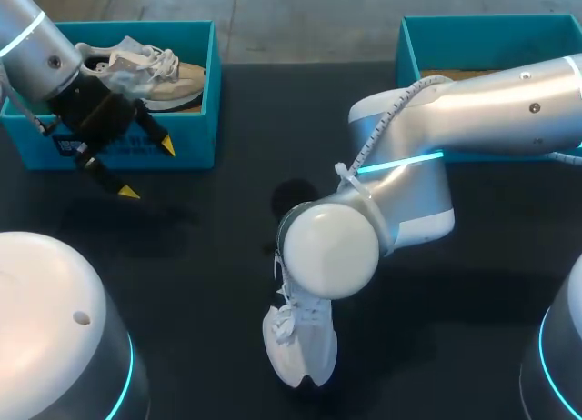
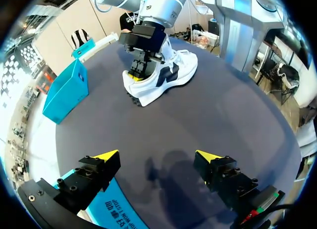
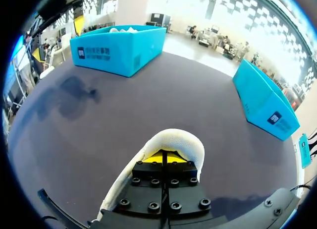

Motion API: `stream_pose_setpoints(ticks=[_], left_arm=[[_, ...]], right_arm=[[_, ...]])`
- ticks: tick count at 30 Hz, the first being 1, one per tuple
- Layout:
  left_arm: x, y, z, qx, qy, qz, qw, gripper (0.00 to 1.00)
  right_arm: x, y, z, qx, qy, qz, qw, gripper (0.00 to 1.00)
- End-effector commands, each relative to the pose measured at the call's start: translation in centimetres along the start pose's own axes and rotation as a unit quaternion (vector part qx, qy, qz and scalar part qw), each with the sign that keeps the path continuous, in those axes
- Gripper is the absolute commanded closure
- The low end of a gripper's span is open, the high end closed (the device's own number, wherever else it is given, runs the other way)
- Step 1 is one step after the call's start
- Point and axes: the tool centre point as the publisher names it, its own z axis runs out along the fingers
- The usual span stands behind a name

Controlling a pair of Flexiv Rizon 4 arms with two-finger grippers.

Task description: Take the shoe out of the shoebox, open the shoe tongue, remove and reinsert the insole, then place the shoe into the shoebox

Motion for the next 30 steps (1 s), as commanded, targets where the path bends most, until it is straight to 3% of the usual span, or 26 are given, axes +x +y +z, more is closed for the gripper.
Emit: stream_pose_setpoints(ticks=[1, 21, 25, 30], left_arm=[[0.1, 0.0, 0.0, -0.002, 0.0, 0.0, 1.0, 0.0], [0.1, 0.0, 0.0, -0.002, 0.0, 0.0, 1.0, 0.0], [0.1, 0.0, 0.0, -0.002, 0.0, 0.0, 1.0, 0.0], [0.1, 0.0, 0.0, -0.002, 0.0, 0.0, 1.0, 0.0]], right_arm=[[0.5, -0.8, 1.1, -0.002, -0.003, 0.151, 0.988, 1.0], [1.5, -4.2, 1.8, 0.081, -0.007, 0.157, 0.984, 1.0], [1.6, -4.5, 0.6, 0.075, -0.006, 0.163, 0.984, 1.0], [1.3, -3.1, -2.3, 0.041, -0.028, 0.156, 0.987, 1.0]])
